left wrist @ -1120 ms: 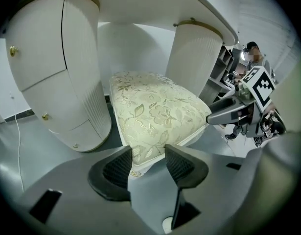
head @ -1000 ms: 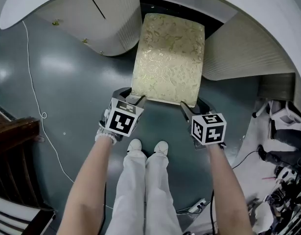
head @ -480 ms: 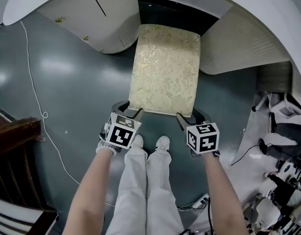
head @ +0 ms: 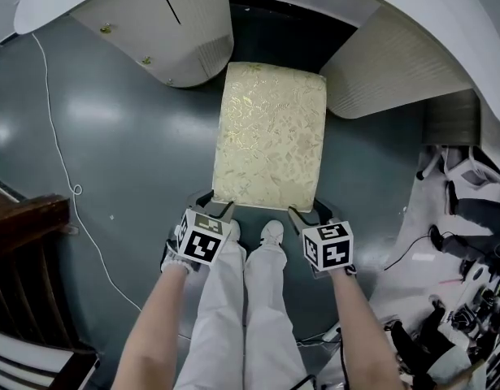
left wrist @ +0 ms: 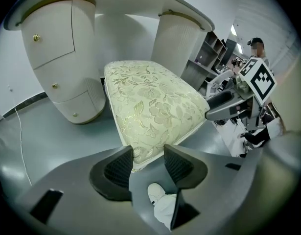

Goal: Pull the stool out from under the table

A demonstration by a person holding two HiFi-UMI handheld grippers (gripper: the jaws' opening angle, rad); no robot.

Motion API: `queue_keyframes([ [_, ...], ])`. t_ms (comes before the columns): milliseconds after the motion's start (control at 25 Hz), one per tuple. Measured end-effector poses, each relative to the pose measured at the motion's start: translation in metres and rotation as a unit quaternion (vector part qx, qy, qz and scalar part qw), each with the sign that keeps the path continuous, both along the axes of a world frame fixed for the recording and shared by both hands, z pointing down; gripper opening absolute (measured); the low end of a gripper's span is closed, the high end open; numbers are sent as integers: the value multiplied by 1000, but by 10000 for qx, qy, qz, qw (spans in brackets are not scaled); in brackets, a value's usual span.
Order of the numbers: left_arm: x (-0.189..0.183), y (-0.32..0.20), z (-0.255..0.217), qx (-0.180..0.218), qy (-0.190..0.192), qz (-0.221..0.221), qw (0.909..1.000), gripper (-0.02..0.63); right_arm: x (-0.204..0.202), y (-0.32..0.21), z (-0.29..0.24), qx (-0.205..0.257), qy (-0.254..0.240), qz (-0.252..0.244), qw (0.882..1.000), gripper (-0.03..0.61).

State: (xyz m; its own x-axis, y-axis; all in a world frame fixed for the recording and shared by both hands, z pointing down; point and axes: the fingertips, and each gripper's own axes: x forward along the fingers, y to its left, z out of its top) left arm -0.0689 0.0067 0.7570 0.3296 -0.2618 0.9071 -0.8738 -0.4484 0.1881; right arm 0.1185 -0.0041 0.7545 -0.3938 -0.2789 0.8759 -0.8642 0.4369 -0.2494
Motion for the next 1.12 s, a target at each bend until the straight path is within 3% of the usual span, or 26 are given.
queue_keyframes([
  [400, -1, 57, 0, -351, -38, 153, 9993, 209, -1, 56, 0, -320, 116, -87, 9994, 261],
  [840, -1, 87, 0, -644, -147, 219, 9976, 206, -2, 84, 0, -538, 195, -266, 9980, 259],
  [1120, -4, 89, -1, -893, -403, -219, 9949, 222, 3, 85, 1, -614, 333, -215, 9973, 262],
])
